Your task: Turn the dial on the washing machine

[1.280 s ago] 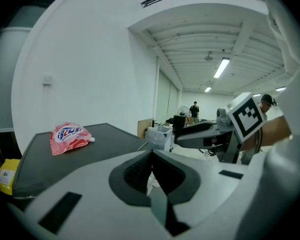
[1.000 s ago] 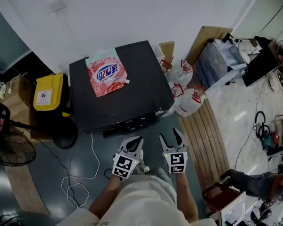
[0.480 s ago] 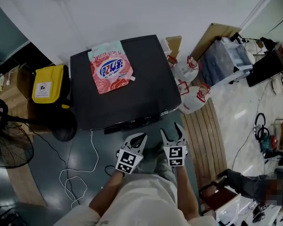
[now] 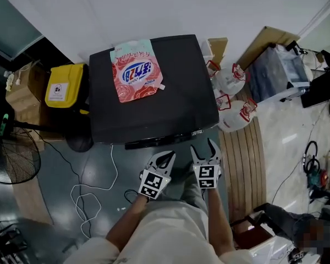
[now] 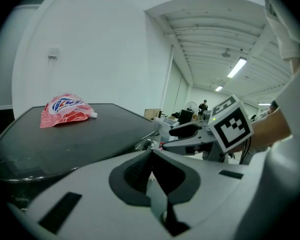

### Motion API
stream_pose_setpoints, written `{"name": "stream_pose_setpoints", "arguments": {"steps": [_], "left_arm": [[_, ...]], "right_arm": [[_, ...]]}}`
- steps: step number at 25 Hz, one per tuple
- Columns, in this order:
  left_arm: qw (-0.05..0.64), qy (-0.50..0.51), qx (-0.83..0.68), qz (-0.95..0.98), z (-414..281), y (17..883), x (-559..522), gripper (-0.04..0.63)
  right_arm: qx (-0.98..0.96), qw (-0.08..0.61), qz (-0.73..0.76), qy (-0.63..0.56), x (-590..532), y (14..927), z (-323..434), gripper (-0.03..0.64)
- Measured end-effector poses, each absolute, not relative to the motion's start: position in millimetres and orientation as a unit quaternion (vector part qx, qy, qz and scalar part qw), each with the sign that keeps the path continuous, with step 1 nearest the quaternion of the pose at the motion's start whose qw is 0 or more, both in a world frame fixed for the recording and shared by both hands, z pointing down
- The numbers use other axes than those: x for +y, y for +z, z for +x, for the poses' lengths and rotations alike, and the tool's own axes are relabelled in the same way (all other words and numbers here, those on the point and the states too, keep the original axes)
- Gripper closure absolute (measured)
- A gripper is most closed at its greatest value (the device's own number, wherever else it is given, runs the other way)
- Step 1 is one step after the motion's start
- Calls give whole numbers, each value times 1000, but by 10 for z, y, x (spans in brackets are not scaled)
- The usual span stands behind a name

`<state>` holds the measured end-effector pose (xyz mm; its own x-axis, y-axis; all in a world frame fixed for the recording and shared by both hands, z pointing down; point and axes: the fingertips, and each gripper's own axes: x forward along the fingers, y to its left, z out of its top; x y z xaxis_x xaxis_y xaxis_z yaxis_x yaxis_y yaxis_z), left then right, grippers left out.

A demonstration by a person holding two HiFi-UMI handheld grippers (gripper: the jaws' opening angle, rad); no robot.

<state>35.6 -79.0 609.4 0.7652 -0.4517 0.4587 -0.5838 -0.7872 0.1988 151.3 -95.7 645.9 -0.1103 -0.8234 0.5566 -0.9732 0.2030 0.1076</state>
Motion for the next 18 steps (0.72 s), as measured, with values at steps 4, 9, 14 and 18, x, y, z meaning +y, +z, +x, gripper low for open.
{"name": "stream_pose_setpoints", "arguments": {"steps": [4, 9, 14, 18], "left_arm": [[171, 200, -301, 917, 391, 6142, -814, 584], [176, 207, -319, 908, 426, 6213, -815, 584], [180, 212, -334, 900, 461, 6277, -792, 584], [182, 214, -340, 898, 517, 6294, -778, 584]], "right_arm": [[-740, 262, 601, 151, -1020, 6598, 1528, 307], [-743, 262, 594, 165, -1099, 6823, 1580, 302], [-745, 253, 591, 178, -1179, 6905, 1599, 290], [-750, 247, 585, 185, -1229, 6956, 1601, 281]]}}
